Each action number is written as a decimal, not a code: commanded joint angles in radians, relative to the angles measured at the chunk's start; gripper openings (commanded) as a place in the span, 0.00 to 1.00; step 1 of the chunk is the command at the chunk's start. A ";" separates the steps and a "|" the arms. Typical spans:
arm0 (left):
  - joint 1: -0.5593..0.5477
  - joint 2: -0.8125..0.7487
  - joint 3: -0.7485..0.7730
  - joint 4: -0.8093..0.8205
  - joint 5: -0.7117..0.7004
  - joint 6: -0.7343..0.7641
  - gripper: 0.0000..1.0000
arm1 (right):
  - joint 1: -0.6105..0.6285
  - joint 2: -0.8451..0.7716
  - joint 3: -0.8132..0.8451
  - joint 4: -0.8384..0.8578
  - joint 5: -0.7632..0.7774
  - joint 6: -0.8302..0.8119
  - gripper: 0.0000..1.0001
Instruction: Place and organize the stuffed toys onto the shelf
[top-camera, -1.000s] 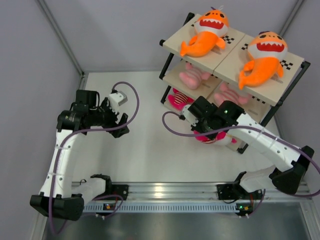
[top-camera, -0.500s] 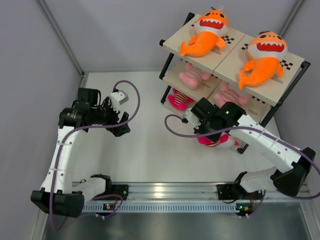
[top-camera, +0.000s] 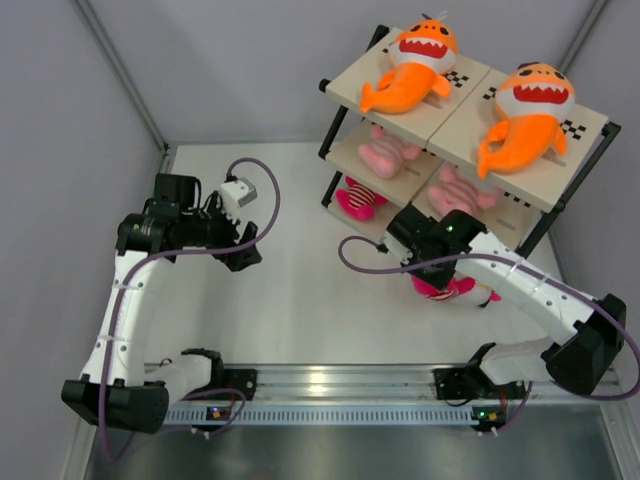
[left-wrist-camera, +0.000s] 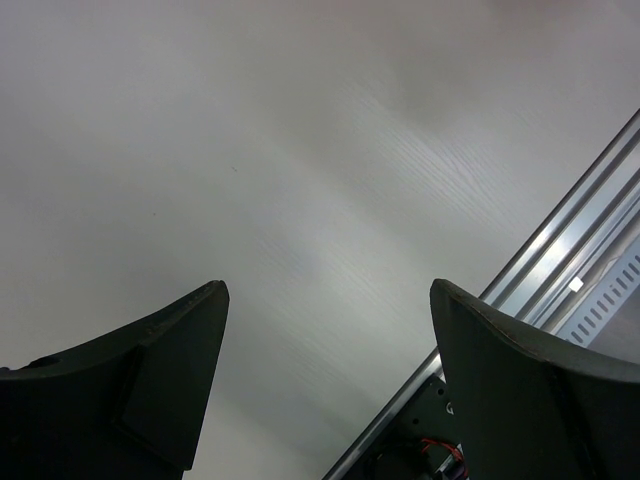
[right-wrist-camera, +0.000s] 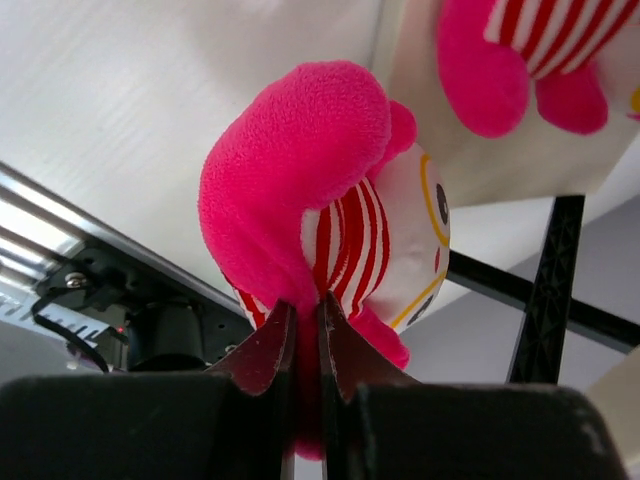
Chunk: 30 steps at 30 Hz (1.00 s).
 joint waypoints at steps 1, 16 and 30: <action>0.001 0.004 0.042 0.000 0.021 -0.003 0.88 | -0.046 -0.014 0.008 -0.148 0.149 0.020 0.00; 0.001 0.027 0.072 0.000 0.039 -0.017 0.88 | -0.055 -0.109 -0.176 0.309 0.379 -0.225 0.00; 0.001 0.024 0.071 0.000 0.042 -0.010 0.88 | -0.069 -0.379 -0.567 0.962 0.226 -0.617 0.00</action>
